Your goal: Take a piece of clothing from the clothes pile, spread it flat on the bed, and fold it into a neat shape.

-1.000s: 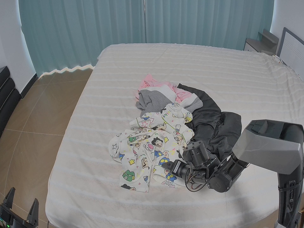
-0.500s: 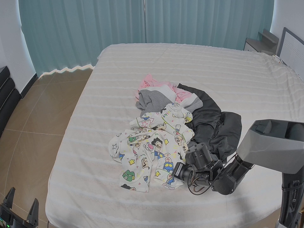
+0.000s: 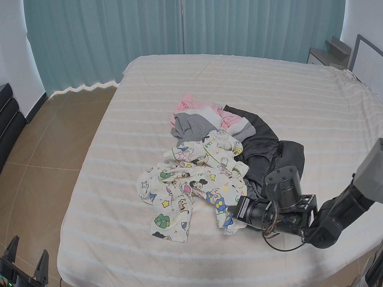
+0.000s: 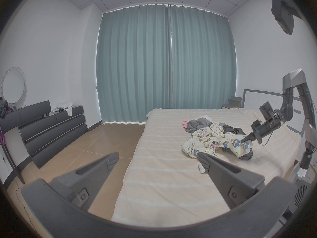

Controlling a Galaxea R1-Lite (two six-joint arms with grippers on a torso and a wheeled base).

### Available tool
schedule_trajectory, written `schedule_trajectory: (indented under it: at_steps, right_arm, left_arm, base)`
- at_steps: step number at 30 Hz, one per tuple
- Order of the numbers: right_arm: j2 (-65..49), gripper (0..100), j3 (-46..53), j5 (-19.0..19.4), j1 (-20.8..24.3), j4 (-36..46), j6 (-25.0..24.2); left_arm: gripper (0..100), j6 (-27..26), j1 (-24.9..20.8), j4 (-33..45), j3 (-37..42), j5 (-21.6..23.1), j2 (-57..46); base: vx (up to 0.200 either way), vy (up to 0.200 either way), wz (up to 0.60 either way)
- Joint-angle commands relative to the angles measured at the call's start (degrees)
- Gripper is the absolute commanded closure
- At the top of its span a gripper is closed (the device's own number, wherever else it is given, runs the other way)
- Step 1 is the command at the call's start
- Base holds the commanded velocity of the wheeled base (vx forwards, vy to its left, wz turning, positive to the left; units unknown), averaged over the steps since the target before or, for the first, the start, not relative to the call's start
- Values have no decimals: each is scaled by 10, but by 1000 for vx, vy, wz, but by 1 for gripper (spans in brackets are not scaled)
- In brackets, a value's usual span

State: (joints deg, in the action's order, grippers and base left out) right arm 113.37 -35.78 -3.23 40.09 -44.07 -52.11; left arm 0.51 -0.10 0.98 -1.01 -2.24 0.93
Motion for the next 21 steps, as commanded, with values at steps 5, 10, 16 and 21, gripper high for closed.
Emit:
schedule_trajectory:
  at_steps: [5,10,16,21]
  right_arm:
    - [-187,100,77,2,21,-48,82]
    - [-238,100,77,6,21,-73,109]
    - [-291,100,62,7,41,-81,167]
    - [-317,100,53,17,62,-82,201]
  left_arm:
    - [0,0,0,0,6,0,-8]
    - [0,-1,0,0,6,0,-8]
    - [0,-2,0,0,6,0,-8]
    - [0,-7,0,0,6,16,-8]
  base:
    - [0,0,0]
    - [0,0,0]
    - [0,0,0]
    - [0,0,0]
